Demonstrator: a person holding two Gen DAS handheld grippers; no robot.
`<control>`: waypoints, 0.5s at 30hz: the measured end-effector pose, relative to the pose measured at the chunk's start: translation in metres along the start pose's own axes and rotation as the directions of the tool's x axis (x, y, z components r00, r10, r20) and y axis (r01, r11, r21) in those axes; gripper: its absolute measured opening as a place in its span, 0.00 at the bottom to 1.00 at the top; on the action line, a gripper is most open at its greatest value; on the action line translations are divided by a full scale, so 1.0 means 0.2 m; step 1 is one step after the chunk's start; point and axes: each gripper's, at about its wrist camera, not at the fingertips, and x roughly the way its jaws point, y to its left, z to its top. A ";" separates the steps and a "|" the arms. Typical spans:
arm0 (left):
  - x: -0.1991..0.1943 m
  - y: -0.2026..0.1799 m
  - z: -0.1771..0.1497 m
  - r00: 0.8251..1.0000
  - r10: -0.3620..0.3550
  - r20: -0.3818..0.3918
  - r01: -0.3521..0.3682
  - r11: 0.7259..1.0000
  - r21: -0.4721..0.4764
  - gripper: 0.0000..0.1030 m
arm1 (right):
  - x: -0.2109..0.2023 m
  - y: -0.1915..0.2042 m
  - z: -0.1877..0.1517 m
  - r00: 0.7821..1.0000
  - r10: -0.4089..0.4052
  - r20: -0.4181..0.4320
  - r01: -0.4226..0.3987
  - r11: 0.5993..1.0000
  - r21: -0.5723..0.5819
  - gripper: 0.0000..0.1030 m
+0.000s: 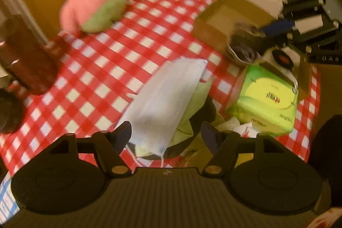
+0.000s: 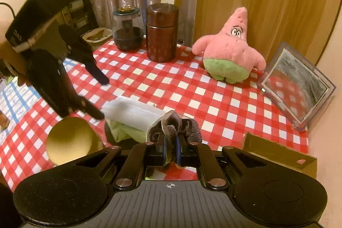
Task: Organize soft objects
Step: 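Grasp the blue face mask with the left gripper while the right gripper holds the scrunchie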
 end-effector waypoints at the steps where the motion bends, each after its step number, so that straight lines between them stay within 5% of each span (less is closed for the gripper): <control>1: 0.03 0.00 0.02 1.000 -0.009 -0.019 0.009 1.000 0.017 0.67 | 0.01 0.00 0.00 1.000 -0.002 -0.003 0.002 1.000 0.005 0.09; 7: 0.23 -0.01 0.08 0.993 0.028 -0.116 -0.011 0.989 0.147 0.67 | 0.07 -0.03 -0.02 1.000 0.004 -0.021 -0.003 1.000 0.024 0.09; 11: 0.31 0.01 0.09 0.988 0.027 -0.150 -0.005 0.990 0.144 0.66 | 0.11 -0.05 -0.04 1.000 0.000 -0.031 0.001 0.999 0.046 0.09; 15: 0.35 0.03 0.09 0.985 0.018 -0.173 0.006 0.991 0.137 0.51 | 0.13 -0.07 -0.05 0.999 -0.004 -0.035 0.006 0.998 0.067 0.09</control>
